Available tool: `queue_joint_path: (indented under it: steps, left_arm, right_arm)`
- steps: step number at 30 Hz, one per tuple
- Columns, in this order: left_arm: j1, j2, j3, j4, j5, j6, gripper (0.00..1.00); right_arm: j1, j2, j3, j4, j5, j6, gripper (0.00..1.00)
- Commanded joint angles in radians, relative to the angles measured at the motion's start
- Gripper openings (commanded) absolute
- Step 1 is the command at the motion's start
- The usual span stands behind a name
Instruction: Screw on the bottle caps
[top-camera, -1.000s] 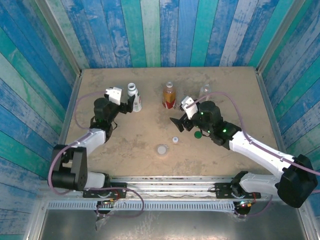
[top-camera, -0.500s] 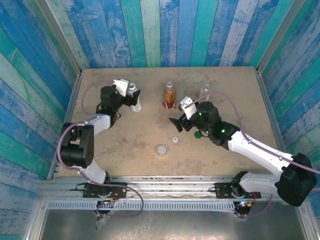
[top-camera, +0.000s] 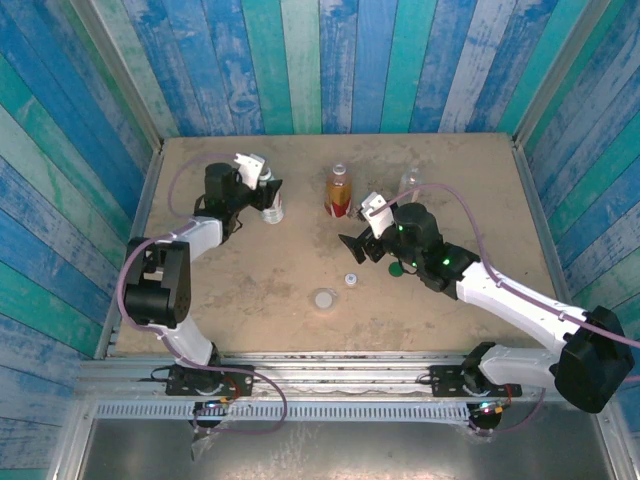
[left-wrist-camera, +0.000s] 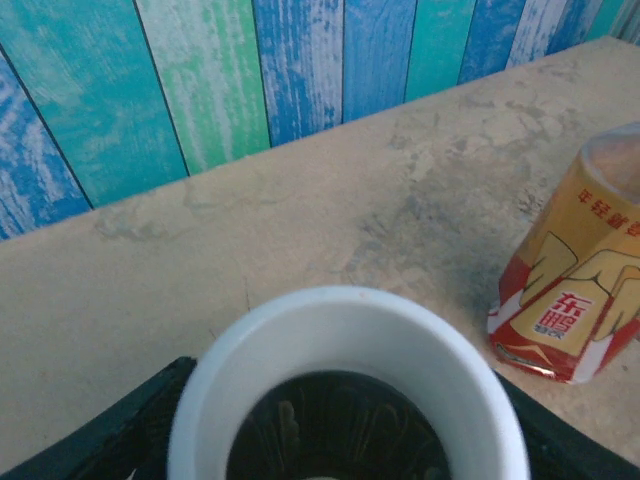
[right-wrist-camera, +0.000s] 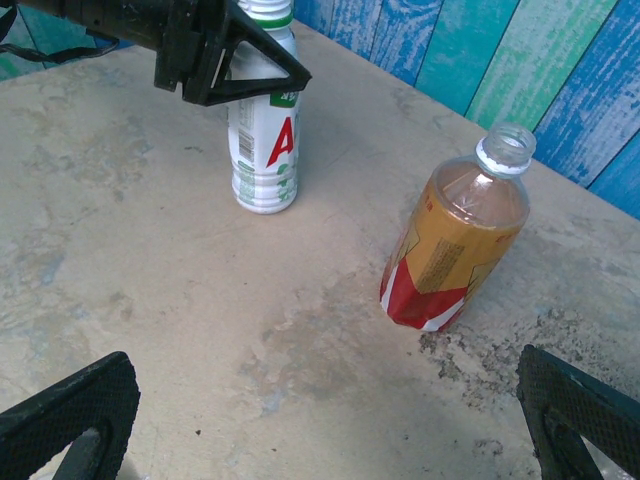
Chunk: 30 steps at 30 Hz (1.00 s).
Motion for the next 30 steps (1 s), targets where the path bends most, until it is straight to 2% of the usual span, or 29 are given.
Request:
queue_joint_path:
  steps: [1, 7, 18, 24, 30]
  left_arm:
    - [-0.004, 0.04, 0.03, -0.039, 0.047, 0.026, 0.6]
    - [-0.004, 0.024, 0.031, -0.047, 0.066, 0.028, 0.42]
    - [-0.041, -0.097, -0.03, -0.091, 0.152, 0.048, 0.42]
    - [-0.127, -0.233, -0.127, -0.104, 0.167, 0.046, 0.42]
    - [-0.262, -0.346, -0.21, -0.109, 0.168, 0.057, 0.43]
  right_arm:
    - [0.008, -0.002, 0.006, 0.006, 0.005, 0.019, 1.0]
    - [0.009, -0.01, 0.007, 0.006, 0.009, 0.019, 1.0]
    - [0.009, -0.029, -0.004, 0.011, 0.004, 0.044, 1.0]
    - [0.008, -0.057, -0.029, 0.014, 0.015, 0.067, 1.0]
    - [0.008, -0.111, -0.071, 0.007, 0.031, 0.097, 1.0]
